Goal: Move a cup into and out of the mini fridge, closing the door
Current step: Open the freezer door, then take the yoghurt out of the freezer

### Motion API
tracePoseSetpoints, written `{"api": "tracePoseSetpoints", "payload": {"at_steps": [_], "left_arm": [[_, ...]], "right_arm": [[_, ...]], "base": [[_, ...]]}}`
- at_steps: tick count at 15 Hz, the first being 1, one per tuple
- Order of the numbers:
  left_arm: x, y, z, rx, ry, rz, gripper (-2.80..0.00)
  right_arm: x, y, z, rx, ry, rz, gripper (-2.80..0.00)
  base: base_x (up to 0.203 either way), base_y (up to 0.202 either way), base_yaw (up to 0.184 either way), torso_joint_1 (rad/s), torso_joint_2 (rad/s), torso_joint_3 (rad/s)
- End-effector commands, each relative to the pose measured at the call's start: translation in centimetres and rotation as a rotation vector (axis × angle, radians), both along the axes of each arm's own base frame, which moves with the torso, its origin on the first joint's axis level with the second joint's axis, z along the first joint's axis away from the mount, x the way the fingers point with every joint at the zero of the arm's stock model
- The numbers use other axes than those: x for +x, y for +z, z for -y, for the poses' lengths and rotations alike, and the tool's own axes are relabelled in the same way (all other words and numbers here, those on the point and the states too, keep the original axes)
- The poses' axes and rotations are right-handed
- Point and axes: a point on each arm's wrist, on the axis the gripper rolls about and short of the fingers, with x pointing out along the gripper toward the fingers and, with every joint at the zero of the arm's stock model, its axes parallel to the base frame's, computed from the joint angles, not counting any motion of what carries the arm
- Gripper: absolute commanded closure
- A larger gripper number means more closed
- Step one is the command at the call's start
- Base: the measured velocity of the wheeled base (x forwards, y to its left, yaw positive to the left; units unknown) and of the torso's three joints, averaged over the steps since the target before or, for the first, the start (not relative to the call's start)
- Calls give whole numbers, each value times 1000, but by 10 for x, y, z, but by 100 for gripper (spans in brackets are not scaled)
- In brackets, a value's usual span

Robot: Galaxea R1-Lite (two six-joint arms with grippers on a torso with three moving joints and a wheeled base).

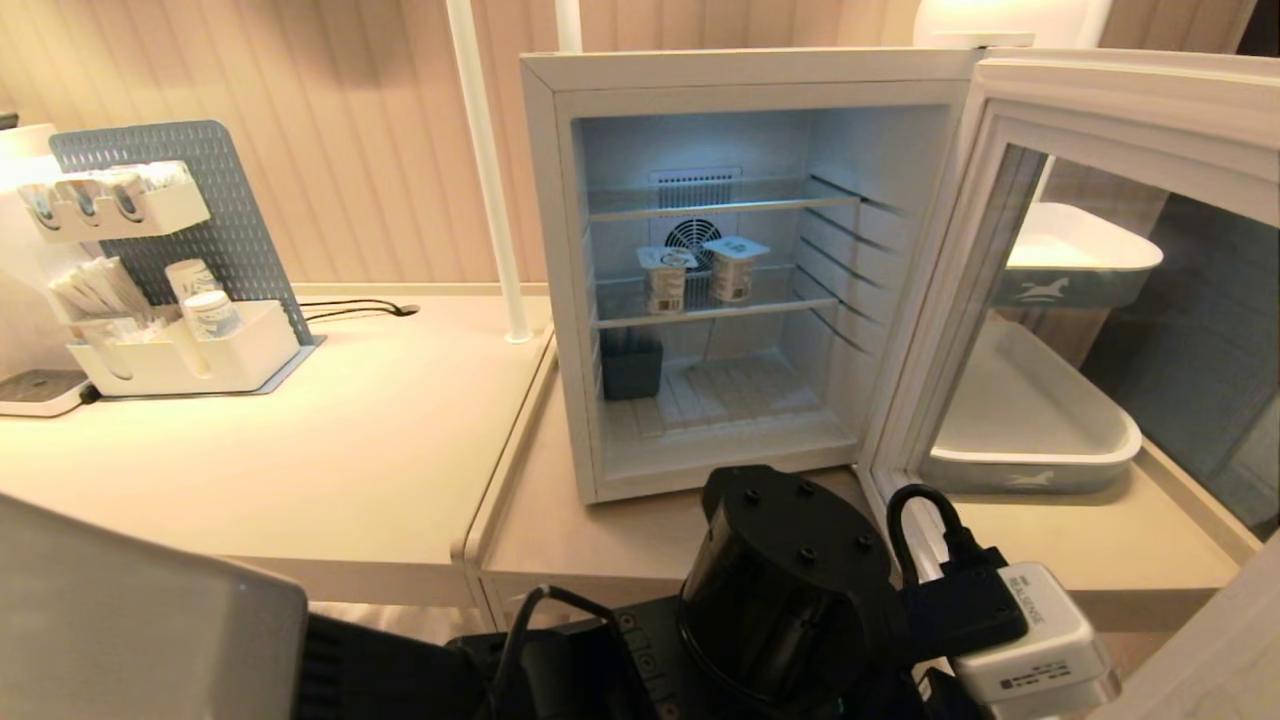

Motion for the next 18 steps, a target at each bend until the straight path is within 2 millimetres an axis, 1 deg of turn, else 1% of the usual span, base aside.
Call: {"api": "tracePoseSetpoints", "payload": {"at_steps": [1, 2, 4, 5, 6, 7, 9, 10, 12, 13, 15, 16, 17, 18], "left_arm": [[13, 7, -13, 5, 114, 20, -280], [24, 14, -26, 21, 220, 34, -280], [51, 29, -62, 78, 446, 46, -280], [65, 42, -87, 98, 581, 56, -280], [76, 55, -115, 115, 755, 78, -280], [82, 62, -135, 139, 940, 113, -280], [82, 72, -172, 182, 1278, 179, -280], [79, 75, -189, 205, 1429, 200, 0], [63, 85, -218, 230, 1691, 214, 0], [52, 92, -229, 228, 1783, 218, 0], [17, 115, -256, 156, 1895, 226, 0], [-1, 122, -270, 128, 1930, 228, 0], [-18, 126, -284, 115, 1964, 229, 0], [-34, 124, -296, 112, 1996, 231, 0]], "right_arm": [[0, 0, 0, -1, 1, 1, 0], [0, 0, 0, -1, 1, 1, 0], [0, 0, 0, -2, 1, 1, 0], [0, 0, 0, -2, 1, 1, 0], [0, 0, 0, -2, 1, 1, 0], [0, 0, 0, -2, 1, 1, 0], [0, 0, 0, -2, 1, 1, 0], [0, 0, 0, -2, 1, 1, 0], [0, 0, 0, -2, 2, 1, 0], [0, 0, 0, -2, 2, 1, 0], [0, 0, 0, -2, 1, 1, 0], [0, 0, 0, -2, 1, 1, 0], [0, 0, 0, -1, 1, 1, 0], [0, 0, 0, -1, 1, 4, 0]], "base": [[0, 0, 0, 0, 0, 0], [0, 0, 0, 0, 0, 0], [0, 0, 0, 0, 0, 0], [0, 0, 0, 0, 0, 0], [0, 0, 0, 0, 0, 0], [0, 0, 0, 0, 0, 0], [0, 0, 0, 0, 0, 0], [0, 0, 0, 0, 0, 0], [0, 0, 0, 0, 0, 0], [0, 0, 0, 0, 0, 0], [0, 0, 0, 0, 0, 0], [0, 0, 0, 0, 0, 0], [0, 0, 0, 0, 0, 0], [0, 0, 0, 0, 0, 0]]}}
